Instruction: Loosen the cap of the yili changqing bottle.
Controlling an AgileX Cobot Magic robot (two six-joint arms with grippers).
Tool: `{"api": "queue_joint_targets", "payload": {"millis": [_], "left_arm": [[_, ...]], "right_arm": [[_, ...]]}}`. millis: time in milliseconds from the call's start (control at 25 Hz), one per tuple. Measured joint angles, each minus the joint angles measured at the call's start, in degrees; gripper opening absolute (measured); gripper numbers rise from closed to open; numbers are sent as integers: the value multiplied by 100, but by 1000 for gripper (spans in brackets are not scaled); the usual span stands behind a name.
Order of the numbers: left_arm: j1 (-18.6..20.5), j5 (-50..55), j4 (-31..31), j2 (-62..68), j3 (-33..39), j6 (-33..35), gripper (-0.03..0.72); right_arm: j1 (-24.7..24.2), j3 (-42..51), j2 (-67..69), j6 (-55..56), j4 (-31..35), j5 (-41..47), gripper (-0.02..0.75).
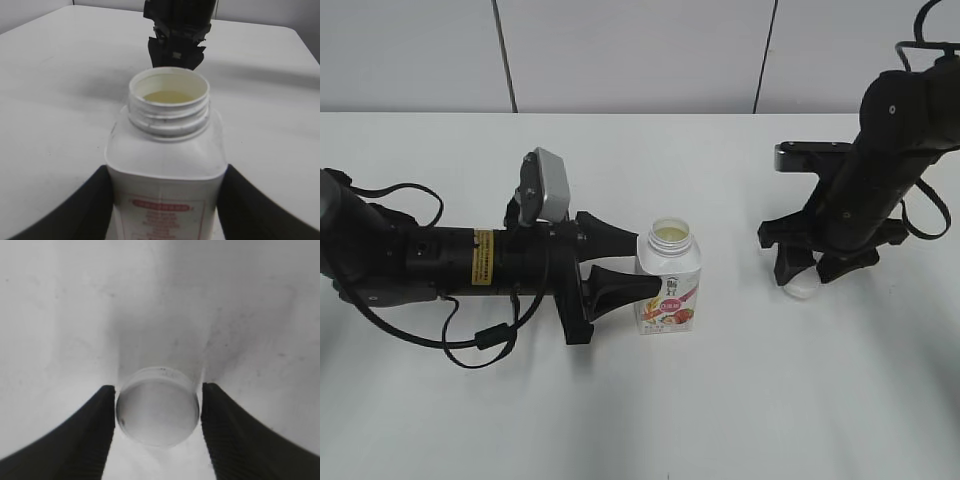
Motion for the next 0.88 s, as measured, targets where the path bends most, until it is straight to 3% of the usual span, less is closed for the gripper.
{"api": "queue_joint_targets", "payload": {"millis": [160,240,400,640,880], "left_arm": [[0,0,0,0,0,0,394],[0,0,0,0,0,0,394],[0,0,22,0,0,0,418],[89,168,184,8,0,0,564],[478,198,768,-342,0,-394,583]], "right_arm": [[0,0,-1,-233,313,50,567],[0,-19,-1,-418,535,184,613],[0,-39,-8,-703,911,429,615],[0,-39,-343,-795,963,789,596],[0,-45,-699,-820,963,931,595]]}}
